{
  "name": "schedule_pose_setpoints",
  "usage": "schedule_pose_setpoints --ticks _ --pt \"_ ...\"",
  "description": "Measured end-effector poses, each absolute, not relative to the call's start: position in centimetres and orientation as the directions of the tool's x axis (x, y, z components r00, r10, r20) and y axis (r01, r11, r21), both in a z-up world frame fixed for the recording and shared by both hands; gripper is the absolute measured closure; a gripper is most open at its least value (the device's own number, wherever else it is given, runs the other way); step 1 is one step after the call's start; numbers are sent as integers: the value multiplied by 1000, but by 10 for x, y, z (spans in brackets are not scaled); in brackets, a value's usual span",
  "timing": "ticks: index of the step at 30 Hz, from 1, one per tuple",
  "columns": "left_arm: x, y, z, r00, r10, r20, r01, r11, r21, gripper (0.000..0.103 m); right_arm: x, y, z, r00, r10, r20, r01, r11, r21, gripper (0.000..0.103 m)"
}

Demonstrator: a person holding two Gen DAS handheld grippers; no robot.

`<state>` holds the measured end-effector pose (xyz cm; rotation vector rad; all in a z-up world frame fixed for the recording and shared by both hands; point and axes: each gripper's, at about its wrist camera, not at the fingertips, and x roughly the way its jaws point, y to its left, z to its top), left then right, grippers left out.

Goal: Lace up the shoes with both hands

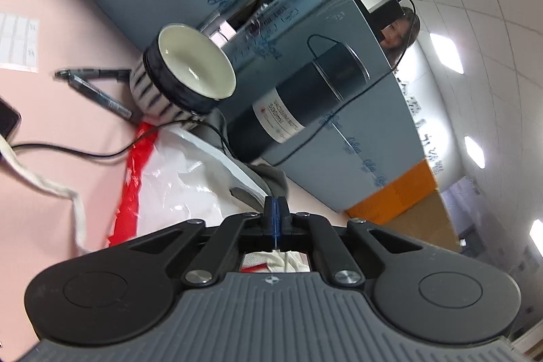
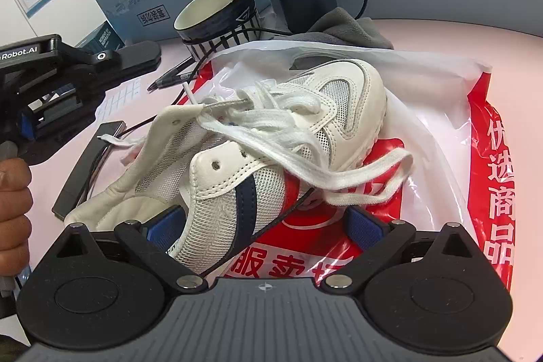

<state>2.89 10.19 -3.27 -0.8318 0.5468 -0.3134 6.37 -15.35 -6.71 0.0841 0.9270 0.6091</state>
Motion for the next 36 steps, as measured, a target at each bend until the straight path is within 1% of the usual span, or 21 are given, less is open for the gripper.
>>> schedule_pose_setpoints --ticks 1,2,6,7,9,11,12,16,17,21,24,29,31,34,35,36 --pt "29 100 -33 810 -480 -337 58 638 -768 97 64 -154 -67 445 526 -724 -456 830 322 2" --pt "28 98 -34 801 -492 -341 64 636 -769 96 64 -154 -67 445 526 -725 -456 830 322 2" --pt "32 85 -38 762 -532 -370 80 644 -761 95 63 -153 -67 443 524 -727 -457 830 320 2" --pt "34 81 -40 752 -539 -380 83 648 -757 92 64 -153 -67 442 524 -728 -457 830 320 2" --pt "39 74 -44 734 -550 -398 81 653 -753 90 64 -153 -67 442 525 -727 -458 829 321 2" --pt "40 70 -46 736 -547 -398 89 661 -745 95 64 -153 -67 443 525 -726 -457 830 321 2" --pt "40 70 -46 741 -541 -397 86 663 -743 101 64 -153 -67 445 524 -726 -457 830 319 2" --pt "41 75 -46 762 -514 -395 49 654 -755 101 72 -152 -66 467 498 -730 -473 839 270 2" --pt "40 75 -46 765 -508 -395 46 655 -754 101 74 -153 -66 473 489 -733 -475 842 255 0" --pt "33 75 -42 776 -498 -388 44 656 -754 101 72 -156 -60 480 446 -755 -447 865 227 1" --pt "30 78 -42 782 -493 -381 36 646 -763 101 59 -164 -51 475 452 -755 -447 863 236 1" --pt "28 82 -39 791 -490 -366 32 630 -776 101 38 -177 -30 573 402 -714 -425 891 161 1" --pt "27 82 -39 791 -489 -367 27 627 -778 101 33 -180 -22 602 419 -680 -428 888 168 1" --pt "24 83 -39 790 -490 -368 21 622 -783 101 31 -173 -21 586 422 -692 -466 874 139 1" --pt "24 84 -39 789 -493 -366 21 617 -787 101 31 -172 -22 576 429 -696 -475 868 142 3" --pt "24 84 -40 789 -494 -364 17 611 -791 101 32 -170 -24 564 438 -700 -484 862 150 7"
